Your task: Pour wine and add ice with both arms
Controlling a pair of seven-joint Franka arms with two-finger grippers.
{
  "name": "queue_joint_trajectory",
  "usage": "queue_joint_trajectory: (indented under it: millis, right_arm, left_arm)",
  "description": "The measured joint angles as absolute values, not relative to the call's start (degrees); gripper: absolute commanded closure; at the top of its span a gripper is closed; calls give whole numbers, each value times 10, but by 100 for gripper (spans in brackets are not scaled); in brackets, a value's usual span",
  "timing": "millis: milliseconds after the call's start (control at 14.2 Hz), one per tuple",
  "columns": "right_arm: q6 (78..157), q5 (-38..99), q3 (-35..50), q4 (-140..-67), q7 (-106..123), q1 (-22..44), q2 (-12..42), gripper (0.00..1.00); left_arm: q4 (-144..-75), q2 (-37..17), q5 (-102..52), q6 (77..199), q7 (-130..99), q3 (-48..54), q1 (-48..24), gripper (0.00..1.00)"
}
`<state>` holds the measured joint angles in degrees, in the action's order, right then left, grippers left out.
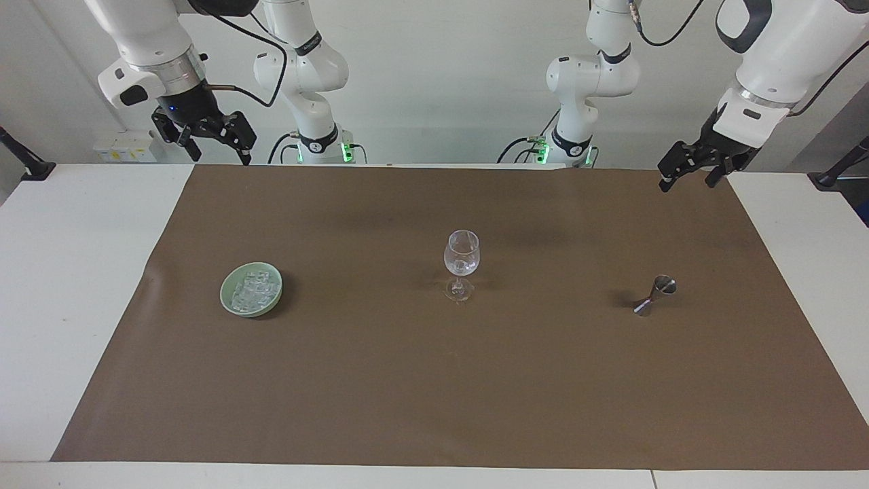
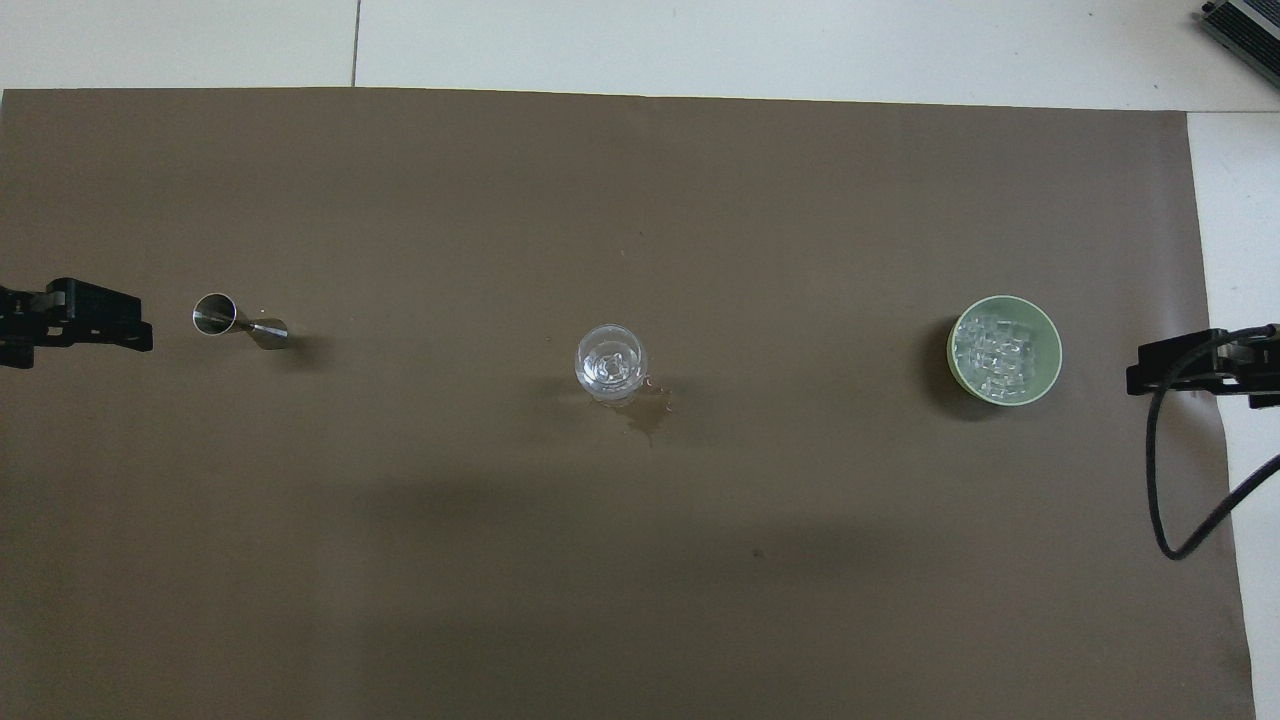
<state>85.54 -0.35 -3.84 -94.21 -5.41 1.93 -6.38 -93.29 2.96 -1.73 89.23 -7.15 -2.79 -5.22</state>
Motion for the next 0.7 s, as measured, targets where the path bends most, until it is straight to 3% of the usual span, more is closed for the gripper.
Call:
queue_joint_trajectory:
  millis: [703]
  right_arm:
    - [873, -8, -38, -953, -51, 19, -66, 0]
  left_arm:
    - [-933, 30, -17, 892, -72, -28, -52, 0]
